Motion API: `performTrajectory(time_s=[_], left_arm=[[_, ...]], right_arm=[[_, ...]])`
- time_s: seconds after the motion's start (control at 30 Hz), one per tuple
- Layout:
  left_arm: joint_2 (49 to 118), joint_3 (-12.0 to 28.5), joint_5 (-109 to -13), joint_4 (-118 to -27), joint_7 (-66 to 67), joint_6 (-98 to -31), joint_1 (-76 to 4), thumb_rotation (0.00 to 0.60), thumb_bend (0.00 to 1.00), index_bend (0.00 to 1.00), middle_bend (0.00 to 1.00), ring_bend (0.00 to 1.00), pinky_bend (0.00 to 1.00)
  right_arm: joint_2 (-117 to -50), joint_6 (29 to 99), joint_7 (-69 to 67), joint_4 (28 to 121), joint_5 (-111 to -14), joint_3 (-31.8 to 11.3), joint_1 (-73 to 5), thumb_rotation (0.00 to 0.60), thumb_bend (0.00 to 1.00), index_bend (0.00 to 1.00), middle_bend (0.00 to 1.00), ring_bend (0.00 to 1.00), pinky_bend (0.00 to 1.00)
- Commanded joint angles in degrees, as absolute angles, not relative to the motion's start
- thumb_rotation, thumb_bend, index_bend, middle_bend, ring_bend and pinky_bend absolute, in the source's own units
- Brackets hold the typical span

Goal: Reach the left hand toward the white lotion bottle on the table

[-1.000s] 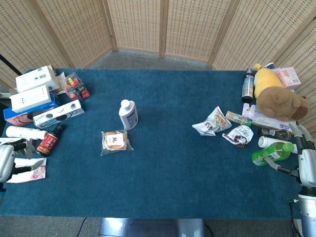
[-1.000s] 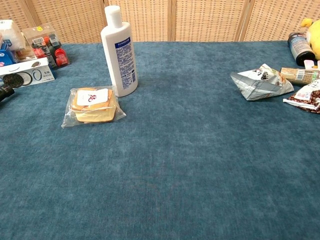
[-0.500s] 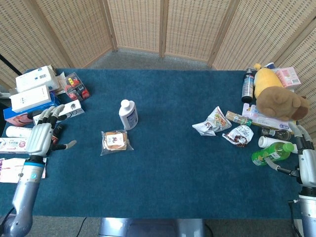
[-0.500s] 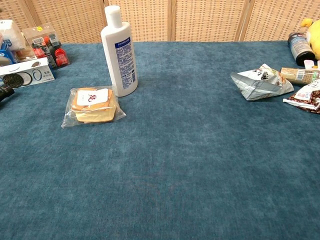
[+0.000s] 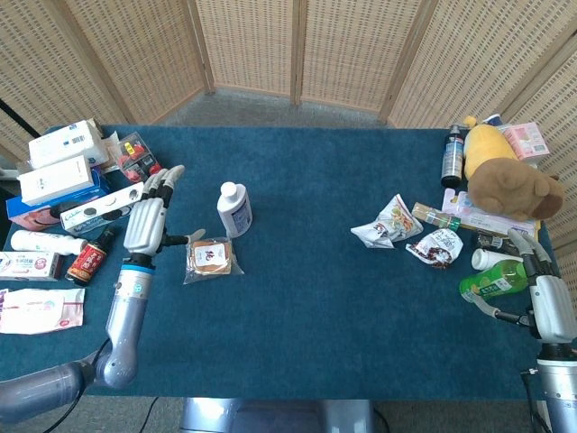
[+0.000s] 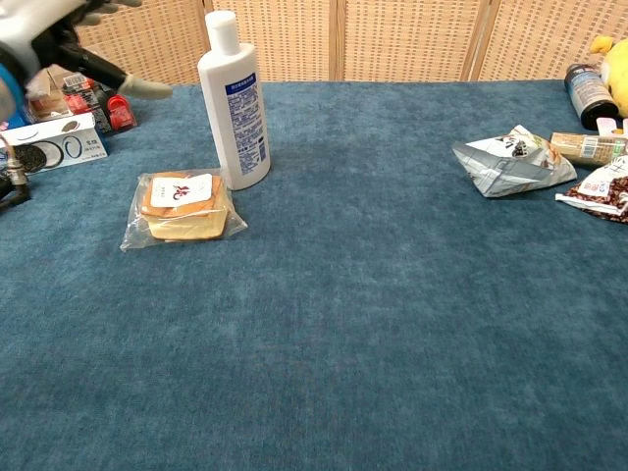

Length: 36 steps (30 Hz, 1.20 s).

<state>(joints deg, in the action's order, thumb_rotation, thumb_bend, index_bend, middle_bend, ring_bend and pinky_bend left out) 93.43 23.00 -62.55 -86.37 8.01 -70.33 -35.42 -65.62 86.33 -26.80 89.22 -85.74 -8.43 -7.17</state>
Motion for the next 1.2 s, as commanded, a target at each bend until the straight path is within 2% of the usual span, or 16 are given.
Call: performTrajectory(time_s=[0.03,0.4,0.67,0.73,0.77,0.8,0.83,0.87,0.93,1.0,1.2], left_arm=[[96.4,24.1,-61.5,-82.6,8.1,-69.6,-37.9,0.6,0.0,0.0,0.0,0.0,0.0],[103.4,25.7,-60.4,-71.3,0.4,-63.8,-43.2,0.6,0.0,0.0,0.0,0.0,0.0],[107.3,27.4,-60.8,-65.6,-2.7,-62.1,-47.3,0.6,0.0,0.0,0.0,0.0,0.0],[108.7,27.6,-60.7,-63.7,-2.0,-63.0,-48.0,0.6,0.0,0.01,0.0,0.0,0.04],[109.2,27.6,-60.5,-63.0,-1.2,-63.2,-48.3,0.6,0.0,0.09,0.06,0.02,0.15],[109.6,27.2,-60.2,-62.3,-0.2,-63.0,-48.5,0.6,0.0,0.22,0.16,0.1,0.29],[109.8,27.0,-60.1,-61.9,0.6,-63.2,-48.6,0.6,0.0,0.39,0.3,0.21,0.44],[110.2,26.9,-60.0,-61.6,1.4,-63.8,-48.6,0.6,0.0,0.52,0.44,0.32,0.54],[110.7,26.6,-59.8,-61.2,2.7,-64.9,-48.3,0.6,0.0,0.76,0.67,0.55,0.7],[110.7,26.6,-59.6,-61.7,3.7,-66.0,-47.9,0.6,0.01,0.86,0.78,0.65,0.76],[106.3,26.7,-61.4,-68.5,4.6,-69.3,-45.7,0.6,0.03,0.88,0.8,0.67,0.77]], right_arm=[[-65.5,86.3,-27.0,89.5,-85.8,-8.4,-7.1,0.6,0.0,0.0,0.0,0.0,0.0],[-65.0,85.9,-28.3,89.8,-85.6,-8.4,-7.3,0.6,0.0,0.0,0.0,0.0,0.0],[-64.7,85.6,-29.3,90.4,-85.8,-8.1,-7.3,0.6,0.0,0.0,0.0,0.0,0.0],[-64.5,85.5,-30.0,90.7,-85.8,-8.1,-7.3,0.6,0.0,0.0,0.0,0.0,0.0],[-64.4,85.5,-30.4,90.8,-85.8,-8.1,-7.3,0.6,0.0,0.0,0.0,0.0,0.0],[-64.3,85.5,-30.7,90.9,-85.8,-8.1,-7.3,0.6,0.0,0.0,0.0,0.0,0.0],[-64.2,85.5,-30.9,91.0,-85.9,-8.1,-7.3,0.6,0.0,0.0,0.0,0.0,0.0],[-64.1,85.5,-31.0,91.0,-86.0,-8.1,-7.3,0.6,0.0,0.0,0.0,0.0,0.0],[-64.1,85.6,-31.0,91.1,-86.1,-8.0,-7.3,0.6,0.0,0.0,0.0,0.0,0.0],[-64.0,85.5,-31.0,91.1,-86.1,-7.9,-7.3,0.6,0.0,0.0,0.0,0.0,0.0],[-63.9,85.5,-31.0,91.4,-86.2,-7.8,-7.3,0.6,0.0,0.0,0.0,0.0,0.0]])
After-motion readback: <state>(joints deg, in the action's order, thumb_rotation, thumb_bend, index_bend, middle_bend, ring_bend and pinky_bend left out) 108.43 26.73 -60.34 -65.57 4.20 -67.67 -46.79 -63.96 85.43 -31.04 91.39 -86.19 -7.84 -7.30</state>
